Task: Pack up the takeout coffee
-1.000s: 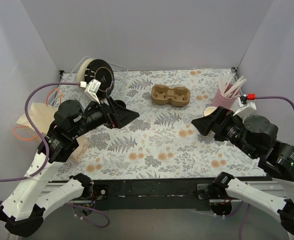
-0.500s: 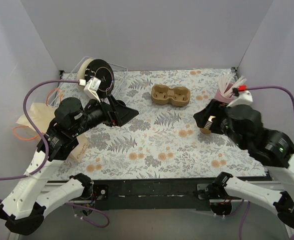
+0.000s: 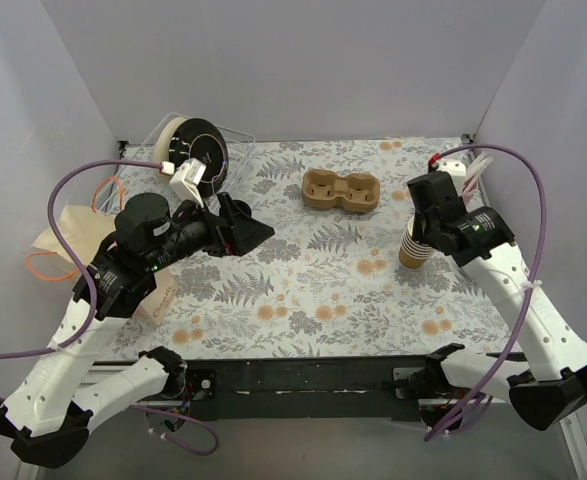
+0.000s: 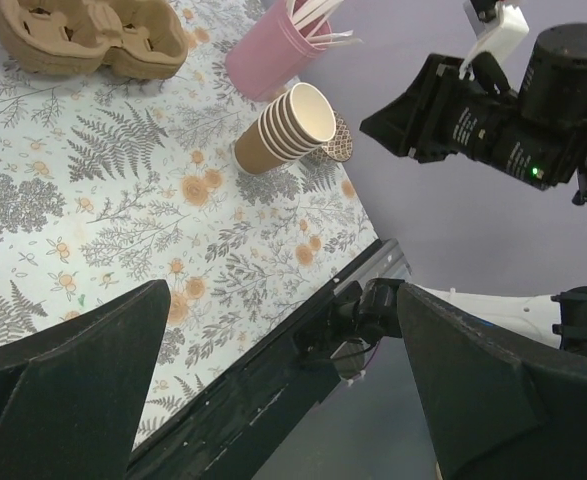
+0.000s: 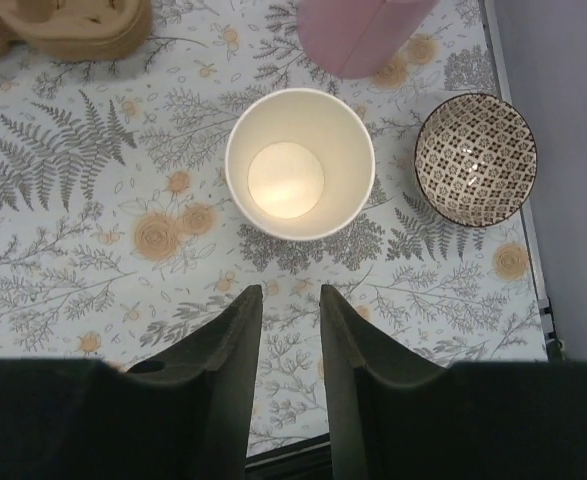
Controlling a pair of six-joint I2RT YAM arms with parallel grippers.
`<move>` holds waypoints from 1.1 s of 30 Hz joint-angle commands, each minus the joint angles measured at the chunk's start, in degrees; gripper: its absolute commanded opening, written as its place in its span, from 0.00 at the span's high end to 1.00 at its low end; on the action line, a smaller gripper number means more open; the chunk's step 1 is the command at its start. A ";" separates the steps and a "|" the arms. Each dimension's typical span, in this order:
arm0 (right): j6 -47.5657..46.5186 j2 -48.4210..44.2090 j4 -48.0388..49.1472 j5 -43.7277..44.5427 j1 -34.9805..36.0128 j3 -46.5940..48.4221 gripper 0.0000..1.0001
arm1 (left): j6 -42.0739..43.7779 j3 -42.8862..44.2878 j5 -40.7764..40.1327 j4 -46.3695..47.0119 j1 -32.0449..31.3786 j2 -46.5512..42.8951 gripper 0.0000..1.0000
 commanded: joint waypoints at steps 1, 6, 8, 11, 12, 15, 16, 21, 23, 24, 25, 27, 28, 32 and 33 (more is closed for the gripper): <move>-13.36 1.95 9.95 -8.99 -5.85 -1.21 0.63 | 1.74 -0.01 -0.17 -1.74 0.18 -0.71 0.02; -17.25 7.04 11.62 -20.75 -12.88 0.37 0.64 | 1.48 -0.62 -0.26 -1.65 0.18 -0.80 0.02; -18.30 8.10 12.33 -22.71 -14.21 0.63 0.65 | 0.86 -1.06 -0.09 -1.57 0.18 -0.71 0.02; -19.09 11.08 13.03 -24.99 -16.15 0.98 0.68 | 0.16 -1.59 -0.08 -1.30 0.18 -0.80 0.02; -19.53 11.44 13.38 -26.83 -16.76 0.98 0.69 | -0.02 -1.59 -0.26 -1.30 0.18 -0.80 0.02; -20.32 13.11 13.82 -29.12 -17.20 1.60 0.71 | -0.37 -1.94 -0.96 -1.13 0.18 -1.06 0.02; -20.42 13.46 13.82 -29.22 -17.20 1.69 0.71 | -0.46 -2.12 -1.05 -1.13 0.18 -1.15 0.02; -20.50 14.35 13.73 -29.31 -17.38 0.55 0.71 | -0.98 -2.65 -1.40 -1.30 0.18 -1.24 0.02; -20.50 14.26 13.82 -28.96 -17.47 -0.15 0.71 | -1.07 -2.56 -1.49 -1.22 0.18 -1.24 0.02; -20.50 14.35 13.91 -28.61 -17.47 -0.33 0.71 | -1.25 -2.56 -1.58 -1.13 0.18 -1.33 0.02; -20.42 14.26 13.91 -28.43 -17.55 -0.51 0.71 | -1.42 -2.64 -1.67 -1.13 0.18 -1.33 0.02; -20.24 14.35 14.00 -28.34 -17.47 -0.86 0.71 | -1.42 -2.73 -1.67 -0.95 0.18 -1.50 0.02; -20.07 14.26 14.00 -28.25 -17.47 -1.12 0.71 | -1.42 -2.65 -1.49 -0.95 0.18 -1.50 0.02; -19.45 14.26 14.26 -28.69 -17.47 -2.09 0.72 | -1.16 -2.38 -1.40 -1.30 0.18 -1.42 0.02; -19.36 14.26 14.44 -29.13 -17.47 -2.27 0.72 | -0.99 -2.38 -1.40 -1.39 0.18 -1.42 0.02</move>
